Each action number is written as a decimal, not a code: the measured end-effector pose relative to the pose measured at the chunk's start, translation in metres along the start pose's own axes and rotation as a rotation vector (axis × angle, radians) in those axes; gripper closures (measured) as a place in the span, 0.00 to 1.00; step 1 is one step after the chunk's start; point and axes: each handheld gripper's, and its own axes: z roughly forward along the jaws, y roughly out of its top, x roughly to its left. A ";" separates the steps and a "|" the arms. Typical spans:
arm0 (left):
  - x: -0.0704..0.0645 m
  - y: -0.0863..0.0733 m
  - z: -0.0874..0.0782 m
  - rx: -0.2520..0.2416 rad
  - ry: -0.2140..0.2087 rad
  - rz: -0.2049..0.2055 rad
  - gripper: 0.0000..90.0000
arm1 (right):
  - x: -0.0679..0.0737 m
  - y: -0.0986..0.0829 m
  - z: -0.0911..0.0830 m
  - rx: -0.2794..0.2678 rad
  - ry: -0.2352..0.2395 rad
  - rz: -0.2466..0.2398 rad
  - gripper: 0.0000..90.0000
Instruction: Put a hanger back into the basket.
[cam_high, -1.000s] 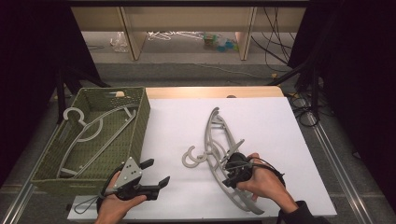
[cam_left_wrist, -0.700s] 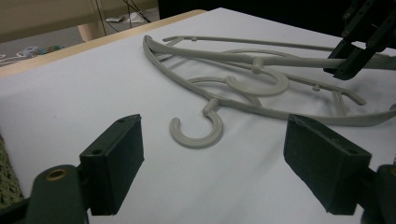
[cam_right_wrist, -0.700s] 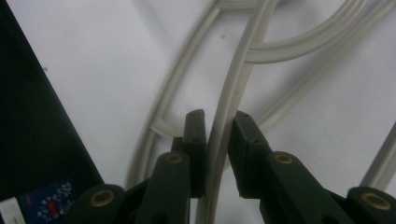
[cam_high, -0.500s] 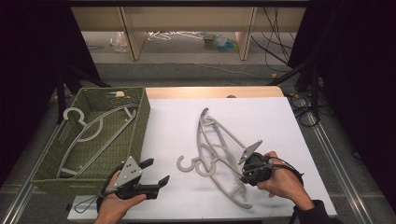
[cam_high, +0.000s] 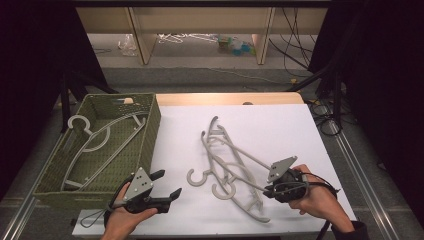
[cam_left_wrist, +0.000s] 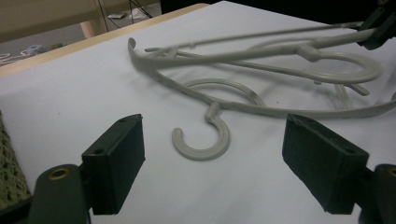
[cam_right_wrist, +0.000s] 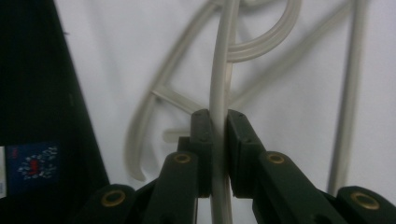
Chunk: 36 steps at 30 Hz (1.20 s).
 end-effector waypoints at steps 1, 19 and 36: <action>-0.001 0.000 0.000 0.011 -0.002 0.017 0.24 | 0.003 0.000 0.001 -0.005 0.014 -0.012 0.92; -0.024 0.007 0.058 0.144 -0.108 0.351 0.40 | 0.024 0.011 0.017 -0.028 0.146 -0.134 0.92; -0.047 0.021 0.076 0.208 -0.208 0.726 0.74 | 0.029 0.014 0.014 -0.043 0.175 -0.173 0.92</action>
